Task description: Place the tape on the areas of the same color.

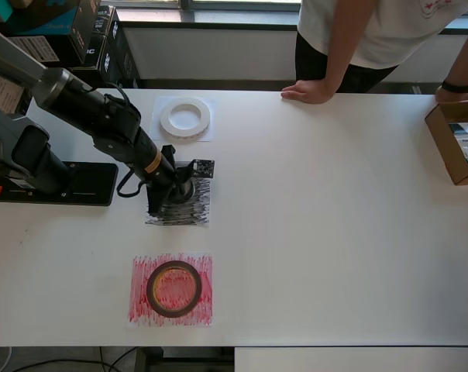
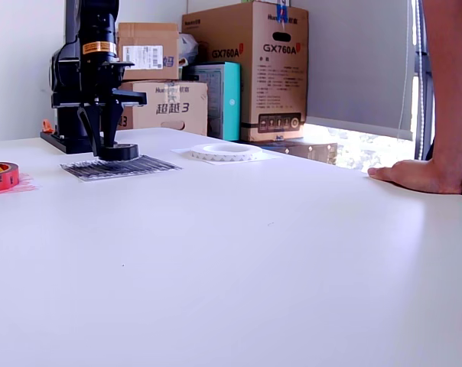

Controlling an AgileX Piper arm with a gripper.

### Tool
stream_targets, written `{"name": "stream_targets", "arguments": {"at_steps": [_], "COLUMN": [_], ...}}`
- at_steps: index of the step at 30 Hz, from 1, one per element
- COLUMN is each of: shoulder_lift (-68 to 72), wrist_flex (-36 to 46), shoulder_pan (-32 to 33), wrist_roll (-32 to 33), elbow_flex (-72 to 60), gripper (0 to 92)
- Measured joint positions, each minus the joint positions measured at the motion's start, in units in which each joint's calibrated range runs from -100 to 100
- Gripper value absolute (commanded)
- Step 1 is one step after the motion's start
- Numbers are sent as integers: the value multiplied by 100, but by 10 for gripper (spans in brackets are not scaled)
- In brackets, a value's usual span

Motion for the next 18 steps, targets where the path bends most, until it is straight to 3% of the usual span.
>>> {"name": "stream_targets", "arguments": {"at_steps": [10, 18], "shoulder_lift": [0, 0], "wrist_flex": [0, 0], "shoulder_pan": [0, 0], "wrist_roll": [0, 0], "elbow_flex": [0, 0], "gripper": [17, 278]}}
